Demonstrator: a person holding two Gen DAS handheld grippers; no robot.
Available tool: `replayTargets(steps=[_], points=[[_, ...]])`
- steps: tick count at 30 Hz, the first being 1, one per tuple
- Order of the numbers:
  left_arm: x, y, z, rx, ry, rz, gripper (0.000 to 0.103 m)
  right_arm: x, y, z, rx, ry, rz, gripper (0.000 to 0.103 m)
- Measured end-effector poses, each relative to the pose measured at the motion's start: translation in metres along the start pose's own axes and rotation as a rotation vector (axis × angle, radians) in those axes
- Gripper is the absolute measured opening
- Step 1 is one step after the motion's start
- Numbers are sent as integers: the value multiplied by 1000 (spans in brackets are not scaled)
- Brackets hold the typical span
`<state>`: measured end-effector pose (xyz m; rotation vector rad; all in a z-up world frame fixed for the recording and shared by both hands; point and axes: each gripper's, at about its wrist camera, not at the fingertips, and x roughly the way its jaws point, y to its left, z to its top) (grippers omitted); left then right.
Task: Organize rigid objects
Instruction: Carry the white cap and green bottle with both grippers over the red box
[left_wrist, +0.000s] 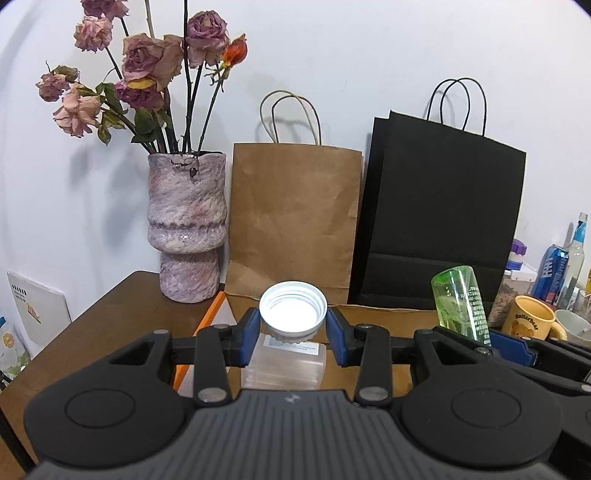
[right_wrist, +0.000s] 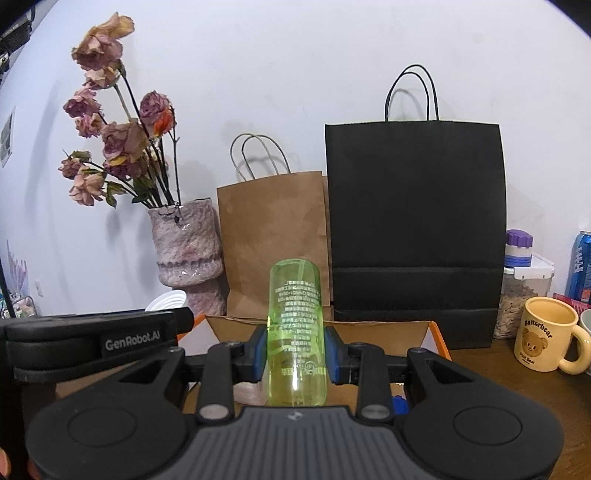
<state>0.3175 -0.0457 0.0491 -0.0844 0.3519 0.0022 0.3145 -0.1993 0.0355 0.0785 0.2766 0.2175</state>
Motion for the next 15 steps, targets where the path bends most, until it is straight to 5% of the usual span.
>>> replayTargets(steps=[15], points=[[44,5,-3,45,37,50,40,41,-14,-2,-3,49,-12,30]])
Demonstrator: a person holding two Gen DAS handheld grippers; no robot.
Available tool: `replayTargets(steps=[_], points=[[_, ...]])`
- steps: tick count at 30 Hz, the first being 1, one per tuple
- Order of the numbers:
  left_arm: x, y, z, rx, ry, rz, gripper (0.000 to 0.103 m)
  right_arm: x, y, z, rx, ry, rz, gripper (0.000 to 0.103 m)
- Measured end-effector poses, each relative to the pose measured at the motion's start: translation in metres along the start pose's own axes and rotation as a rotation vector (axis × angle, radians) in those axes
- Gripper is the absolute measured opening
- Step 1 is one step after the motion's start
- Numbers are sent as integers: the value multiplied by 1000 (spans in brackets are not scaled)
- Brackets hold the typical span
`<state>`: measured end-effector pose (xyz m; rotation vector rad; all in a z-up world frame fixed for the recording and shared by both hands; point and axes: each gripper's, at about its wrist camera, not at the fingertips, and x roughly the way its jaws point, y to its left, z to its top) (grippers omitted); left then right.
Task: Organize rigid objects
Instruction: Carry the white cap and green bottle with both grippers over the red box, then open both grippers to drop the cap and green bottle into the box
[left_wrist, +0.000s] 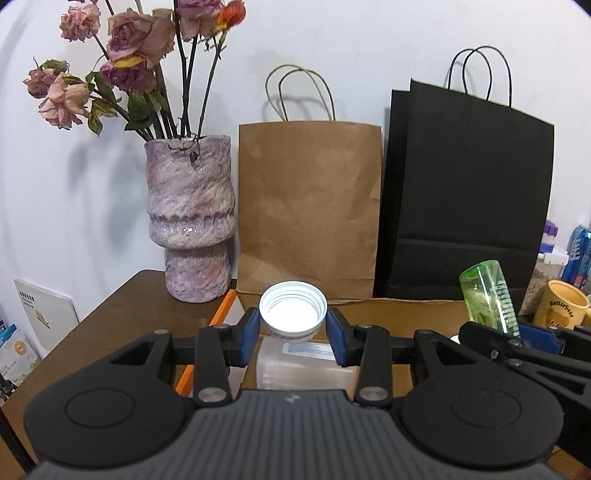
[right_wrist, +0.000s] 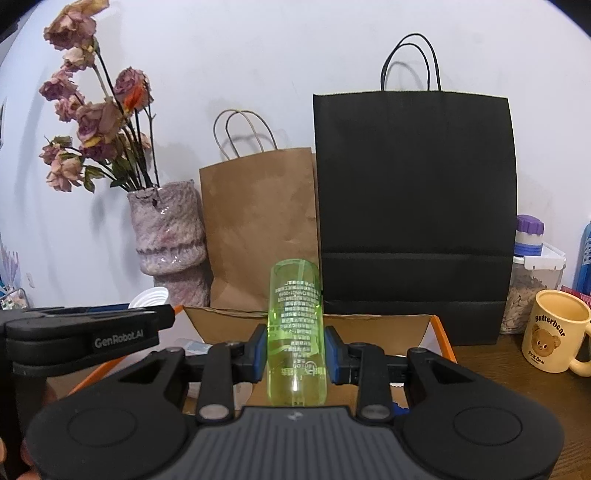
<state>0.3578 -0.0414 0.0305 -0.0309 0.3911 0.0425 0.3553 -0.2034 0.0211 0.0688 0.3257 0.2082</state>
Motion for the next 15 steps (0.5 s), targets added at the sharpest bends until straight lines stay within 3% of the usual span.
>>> replayTargets(steps=[15], points=[[22,3,-8,21,70,28,42,17,-8,-7,24,75,-12,31]])
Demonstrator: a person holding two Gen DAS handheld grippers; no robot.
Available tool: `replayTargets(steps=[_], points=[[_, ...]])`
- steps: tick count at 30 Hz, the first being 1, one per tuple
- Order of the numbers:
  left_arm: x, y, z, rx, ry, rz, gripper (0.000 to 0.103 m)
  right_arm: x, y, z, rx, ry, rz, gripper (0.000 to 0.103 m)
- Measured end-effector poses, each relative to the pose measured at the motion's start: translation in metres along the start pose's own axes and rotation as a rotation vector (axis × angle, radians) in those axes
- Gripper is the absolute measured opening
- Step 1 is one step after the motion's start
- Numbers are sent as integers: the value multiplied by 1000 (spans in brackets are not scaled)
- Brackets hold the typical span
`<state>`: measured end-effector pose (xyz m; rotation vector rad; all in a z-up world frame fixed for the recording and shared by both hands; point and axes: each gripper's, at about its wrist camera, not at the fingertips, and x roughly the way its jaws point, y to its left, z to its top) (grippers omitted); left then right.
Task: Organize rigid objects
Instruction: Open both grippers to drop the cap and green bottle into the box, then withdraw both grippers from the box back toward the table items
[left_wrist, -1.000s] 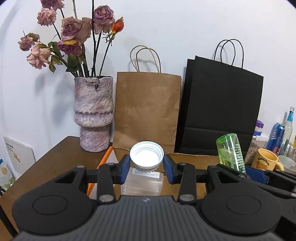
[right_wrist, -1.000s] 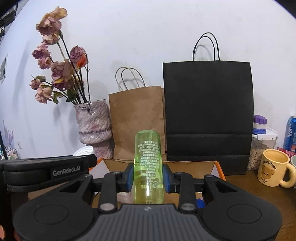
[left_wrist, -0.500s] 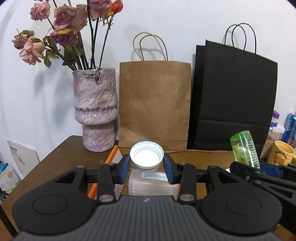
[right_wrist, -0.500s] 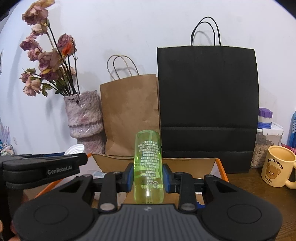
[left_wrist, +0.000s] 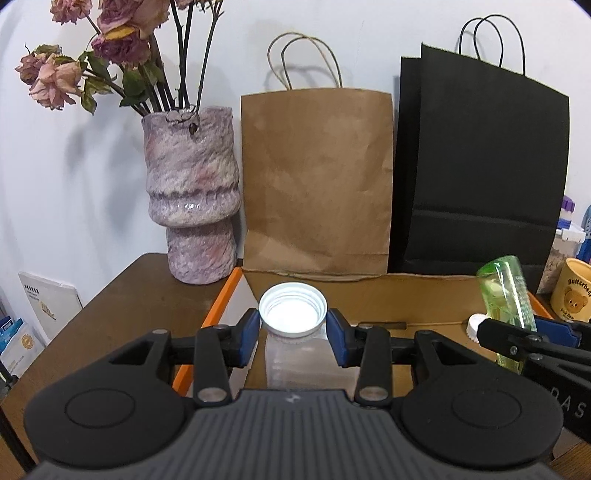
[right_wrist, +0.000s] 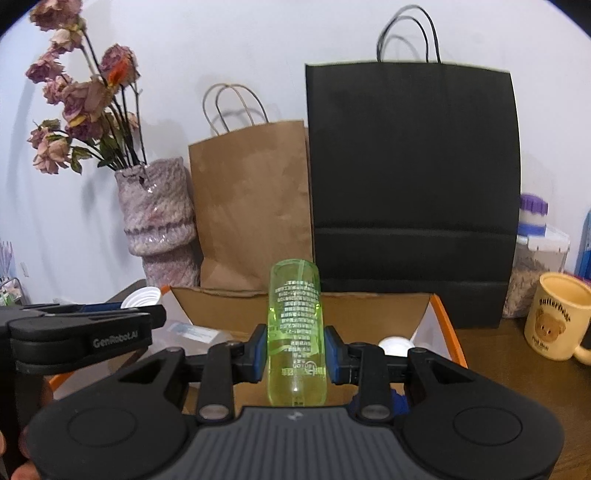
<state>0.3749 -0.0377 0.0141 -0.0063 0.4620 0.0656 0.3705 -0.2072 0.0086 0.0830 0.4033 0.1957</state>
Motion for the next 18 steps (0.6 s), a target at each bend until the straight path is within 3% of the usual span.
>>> replayTargets(steps=[2,4,7,9,18], points=[[1,1,-1,0,6,7,64,-2,-4,1,16,-6,-20,40],[2,3,-1,-6,5,11,84,-5,-8,2,27,-21,-39,74],[2,5,-1,-12,-4,14,101,-9,-13,4,34,-53,-66,95],[0,5,0,-16,-18,18,103,-11,-16,5,44,-64,-75,103],[0,4,0,-14,-15,27,103,-10,-15,5,34,-53,-81,103]])
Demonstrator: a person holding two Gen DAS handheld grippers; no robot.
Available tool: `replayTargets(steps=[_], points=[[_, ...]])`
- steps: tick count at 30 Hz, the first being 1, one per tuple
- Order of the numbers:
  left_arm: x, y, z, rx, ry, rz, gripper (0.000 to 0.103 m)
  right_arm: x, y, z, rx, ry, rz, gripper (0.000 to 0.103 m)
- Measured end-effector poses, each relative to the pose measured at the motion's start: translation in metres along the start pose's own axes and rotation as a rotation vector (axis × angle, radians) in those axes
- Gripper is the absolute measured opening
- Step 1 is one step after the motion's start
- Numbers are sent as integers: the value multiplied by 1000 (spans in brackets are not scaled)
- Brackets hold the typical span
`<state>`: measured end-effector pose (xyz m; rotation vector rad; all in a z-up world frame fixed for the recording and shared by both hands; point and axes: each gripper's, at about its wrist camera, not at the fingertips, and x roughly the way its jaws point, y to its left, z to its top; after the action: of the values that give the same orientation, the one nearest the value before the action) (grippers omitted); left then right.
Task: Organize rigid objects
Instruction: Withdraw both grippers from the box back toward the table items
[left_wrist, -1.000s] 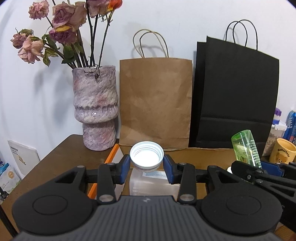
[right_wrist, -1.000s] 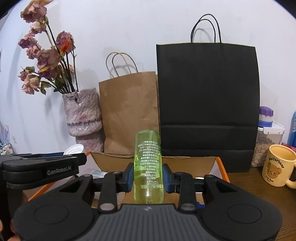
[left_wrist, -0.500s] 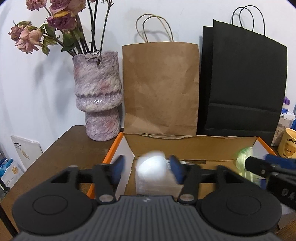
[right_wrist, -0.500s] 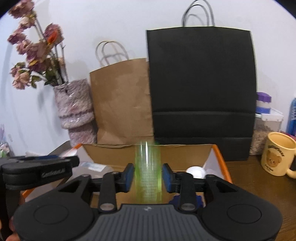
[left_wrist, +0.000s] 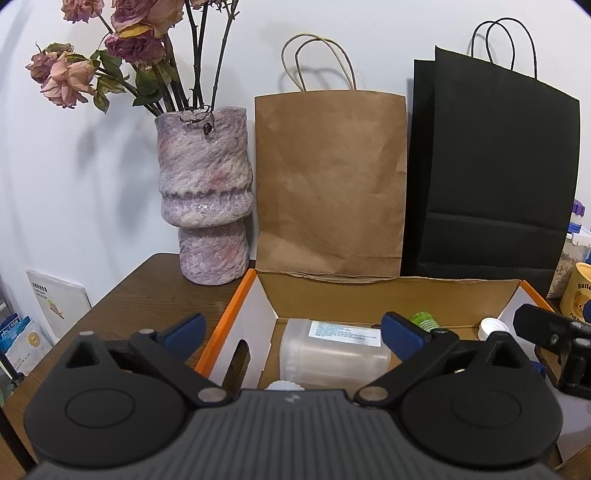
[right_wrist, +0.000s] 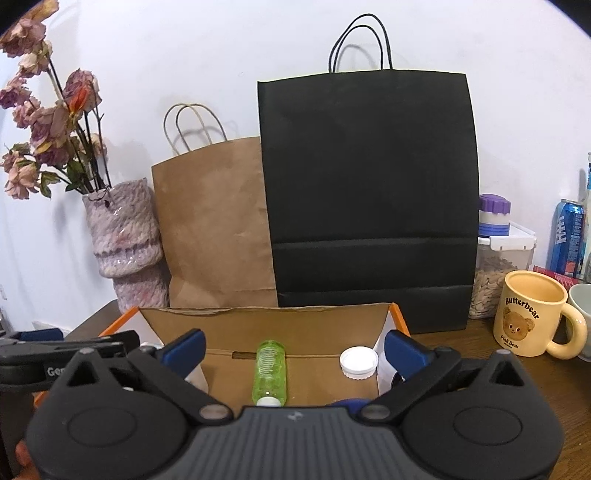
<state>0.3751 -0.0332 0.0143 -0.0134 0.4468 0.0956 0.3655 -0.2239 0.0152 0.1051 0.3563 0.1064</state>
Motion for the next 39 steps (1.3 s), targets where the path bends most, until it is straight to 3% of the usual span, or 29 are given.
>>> replayTargets(steps=[18,39], points=[[-25,3,-3,5,-18,-14,103,-37,4,0,-40,-41,12,103],[-97,8,-49,40,-1,-36,103,-112,2,-40,-109,9,5,103]])
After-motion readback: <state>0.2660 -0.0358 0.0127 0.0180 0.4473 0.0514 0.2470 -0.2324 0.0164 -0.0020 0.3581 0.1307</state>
